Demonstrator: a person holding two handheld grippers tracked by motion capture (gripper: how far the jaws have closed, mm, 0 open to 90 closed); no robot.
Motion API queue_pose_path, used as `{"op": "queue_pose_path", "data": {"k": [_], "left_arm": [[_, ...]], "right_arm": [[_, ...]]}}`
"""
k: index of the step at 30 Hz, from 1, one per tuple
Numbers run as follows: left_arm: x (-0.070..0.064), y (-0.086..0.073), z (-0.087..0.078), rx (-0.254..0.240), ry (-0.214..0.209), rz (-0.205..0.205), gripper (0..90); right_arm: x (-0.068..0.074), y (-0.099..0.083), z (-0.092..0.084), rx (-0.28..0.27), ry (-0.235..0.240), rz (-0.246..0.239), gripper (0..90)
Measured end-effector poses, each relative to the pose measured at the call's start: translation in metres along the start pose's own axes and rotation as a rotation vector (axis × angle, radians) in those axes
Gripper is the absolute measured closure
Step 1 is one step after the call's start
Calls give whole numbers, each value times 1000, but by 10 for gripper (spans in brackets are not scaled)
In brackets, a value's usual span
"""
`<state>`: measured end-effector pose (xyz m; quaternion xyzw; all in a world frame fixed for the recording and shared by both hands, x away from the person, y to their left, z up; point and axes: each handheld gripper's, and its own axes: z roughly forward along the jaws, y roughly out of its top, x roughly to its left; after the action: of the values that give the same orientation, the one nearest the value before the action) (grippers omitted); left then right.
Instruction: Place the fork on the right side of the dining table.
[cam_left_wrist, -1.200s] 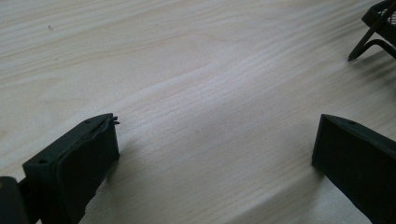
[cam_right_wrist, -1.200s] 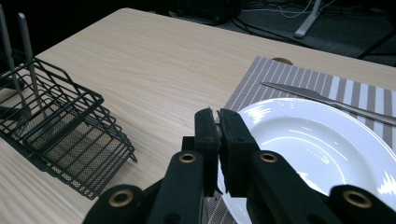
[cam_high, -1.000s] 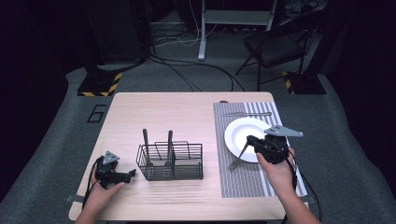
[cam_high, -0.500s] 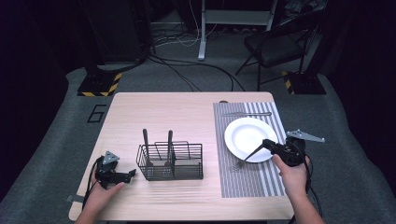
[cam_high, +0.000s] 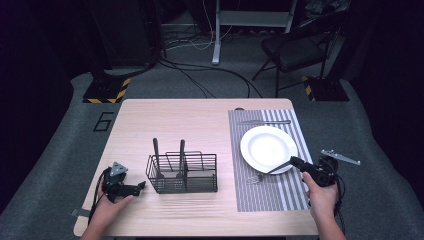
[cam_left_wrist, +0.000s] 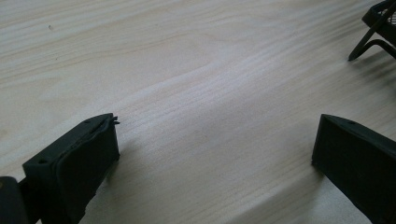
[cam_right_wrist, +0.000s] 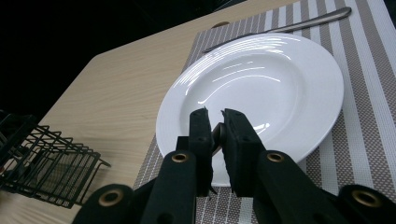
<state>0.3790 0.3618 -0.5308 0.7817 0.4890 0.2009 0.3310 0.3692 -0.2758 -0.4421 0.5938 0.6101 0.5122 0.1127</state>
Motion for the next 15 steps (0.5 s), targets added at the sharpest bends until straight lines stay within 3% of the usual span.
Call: {"op": "queue_pose_path", "data": {"k": [15], "left_arm": [[0, 0, 1, -11, 5, -3, 1]], "right_arm": [[-31, -23, -1, -50, 56, 225, 826]]}}
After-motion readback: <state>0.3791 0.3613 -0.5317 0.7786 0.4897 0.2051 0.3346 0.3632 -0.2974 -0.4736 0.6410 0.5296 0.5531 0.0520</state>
